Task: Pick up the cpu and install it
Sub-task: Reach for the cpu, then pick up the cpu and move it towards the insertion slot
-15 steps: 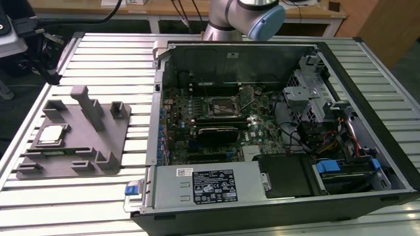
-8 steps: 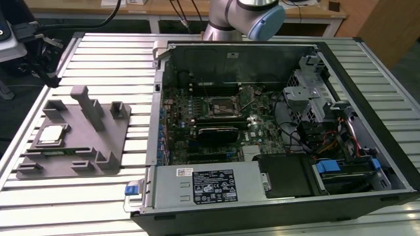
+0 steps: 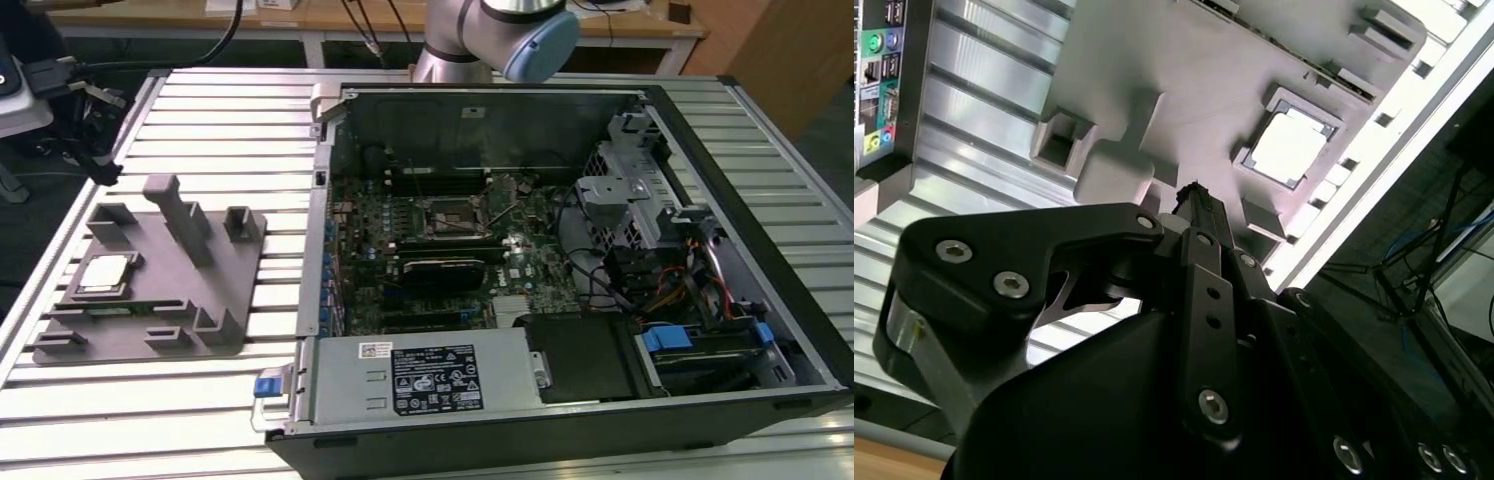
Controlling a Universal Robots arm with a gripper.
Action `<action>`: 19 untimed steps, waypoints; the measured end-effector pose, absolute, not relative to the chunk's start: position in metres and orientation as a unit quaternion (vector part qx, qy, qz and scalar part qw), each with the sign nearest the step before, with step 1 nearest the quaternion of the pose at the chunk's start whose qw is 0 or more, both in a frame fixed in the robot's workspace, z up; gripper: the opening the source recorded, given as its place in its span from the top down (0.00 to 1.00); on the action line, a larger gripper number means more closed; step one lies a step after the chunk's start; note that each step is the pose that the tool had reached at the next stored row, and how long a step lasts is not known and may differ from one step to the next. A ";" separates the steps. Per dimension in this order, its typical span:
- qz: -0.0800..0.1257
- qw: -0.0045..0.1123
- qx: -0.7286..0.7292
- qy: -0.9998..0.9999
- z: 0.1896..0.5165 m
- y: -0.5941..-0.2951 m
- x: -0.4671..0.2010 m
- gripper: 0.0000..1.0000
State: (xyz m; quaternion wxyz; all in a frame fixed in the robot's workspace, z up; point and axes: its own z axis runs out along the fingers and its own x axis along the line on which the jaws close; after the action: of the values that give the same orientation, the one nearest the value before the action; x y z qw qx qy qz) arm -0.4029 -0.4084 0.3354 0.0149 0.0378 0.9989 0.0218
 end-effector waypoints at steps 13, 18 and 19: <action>0.022 0.015 0.038 0.999 0.321 -0.409 -0.422 0.89; 0.022 0.015 0.038 0.999 0.321 -0.409 -0.422 0.89; 0.022 0.015 0.038 0.999 0.321 -0.409 -0.422 0.89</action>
State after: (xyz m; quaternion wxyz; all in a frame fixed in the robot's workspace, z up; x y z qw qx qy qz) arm -0.4225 -0.4093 0.3208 0.0148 0.0378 0.9989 0.0218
